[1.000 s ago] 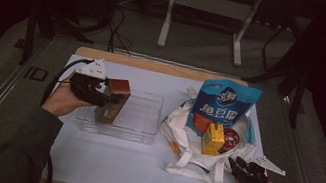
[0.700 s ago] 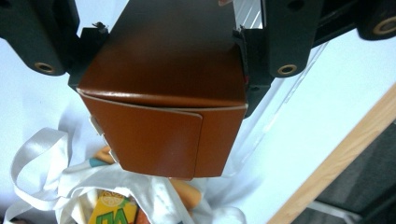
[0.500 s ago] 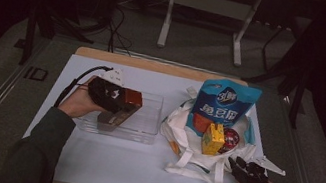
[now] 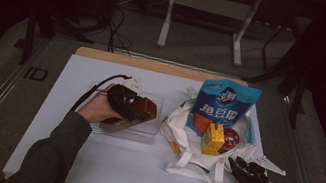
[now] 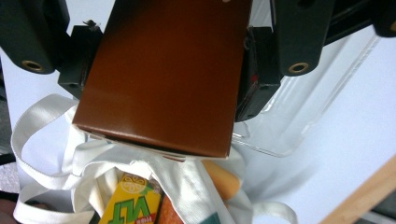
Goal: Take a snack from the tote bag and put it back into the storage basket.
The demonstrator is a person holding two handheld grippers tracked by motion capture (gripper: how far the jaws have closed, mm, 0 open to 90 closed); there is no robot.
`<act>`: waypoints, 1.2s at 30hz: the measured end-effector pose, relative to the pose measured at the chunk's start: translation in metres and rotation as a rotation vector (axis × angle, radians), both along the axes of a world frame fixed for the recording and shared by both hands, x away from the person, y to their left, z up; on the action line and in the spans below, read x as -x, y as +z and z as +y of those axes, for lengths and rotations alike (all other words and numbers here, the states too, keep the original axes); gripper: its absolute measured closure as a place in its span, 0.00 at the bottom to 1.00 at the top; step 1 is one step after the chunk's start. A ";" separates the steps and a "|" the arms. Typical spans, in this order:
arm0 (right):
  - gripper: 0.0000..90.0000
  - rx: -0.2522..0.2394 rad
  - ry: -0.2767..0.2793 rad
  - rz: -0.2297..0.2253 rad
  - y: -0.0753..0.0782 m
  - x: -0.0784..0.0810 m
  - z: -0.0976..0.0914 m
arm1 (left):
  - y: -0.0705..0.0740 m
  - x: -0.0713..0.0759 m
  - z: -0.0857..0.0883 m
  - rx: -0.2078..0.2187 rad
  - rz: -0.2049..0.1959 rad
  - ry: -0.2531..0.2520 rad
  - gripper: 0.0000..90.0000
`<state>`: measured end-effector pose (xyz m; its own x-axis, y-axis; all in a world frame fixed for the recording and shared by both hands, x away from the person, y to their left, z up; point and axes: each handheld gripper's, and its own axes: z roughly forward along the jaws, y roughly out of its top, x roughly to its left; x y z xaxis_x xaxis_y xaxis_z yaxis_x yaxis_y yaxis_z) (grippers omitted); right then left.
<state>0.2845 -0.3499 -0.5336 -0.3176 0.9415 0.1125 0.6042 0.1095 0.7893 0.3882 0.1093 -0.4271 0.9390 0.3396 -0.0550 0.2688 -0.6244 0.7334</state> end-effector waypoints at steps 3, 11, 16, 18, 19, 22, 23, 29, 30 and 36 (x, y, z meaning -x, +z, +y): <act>0.66 -0.001 0.000 -0.001 0.000 0.000 0.000 | -0.008 -0.002 -0.004 -0.008 0.040 -0.004 0.39; 0.66 -0.001 0.000 0.000 0.000 0.000 0.000 | -0.019 0.000 -0.013 -0.061 0.069 -0.024 0.37; 0.66 -0.001 0.000 0.000 0.000 0.000 0.000 | -0.023 0.001 -0.016 -0.077 0.080 -0.032 0.36; 0.66 -0.002 0.001 0.000 0.000 0.000 0.000 | -0.024 0.002 -0.016 -0.083 0.083 -0.032 0.36; 0.66 -0.003 0.001 0.000 0.000 0.000 0.000 | -0.024 0.002 -0.015 -0.088 0.083 -0.029 0.35; 0.66 -0.004 0.001 0.000 0.000 0.000 0.000 | -0.024 0.002 -0.012 -0.084 0.089 -0.020 0.35; 0.66 -0.003 0.001 0.000 0.000 0.000 0.000 | -0.024 0.002 -0.011 -0.084 0.089 -0.018 0.35; 0.66 -0.002 0.001 0.000 0.000 0.000 0.000 | -0.024 0.004 -0.010 -0.083 0.084 -0.020 0.34; 0.66 -0.002 0.001 0.000 0.000 0.000 0.000 | -0.024 0.004 -0.010 -0.077 0.084 -0.020 0.34; 0.66 -0.003 0.001 0.000 0.000 0.000 0.000 | -0.025 0.006 -0.013 -0.076 0.081 -0.027 0.33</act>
<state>0.2846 -0.3502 -0.5336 -0.3186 0.9408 0.1155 0.6039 0.1076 0.7898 0.3826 0.0966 -0.4518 0.9413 0.3205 -0.1059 0.3076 -0.6853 0.6601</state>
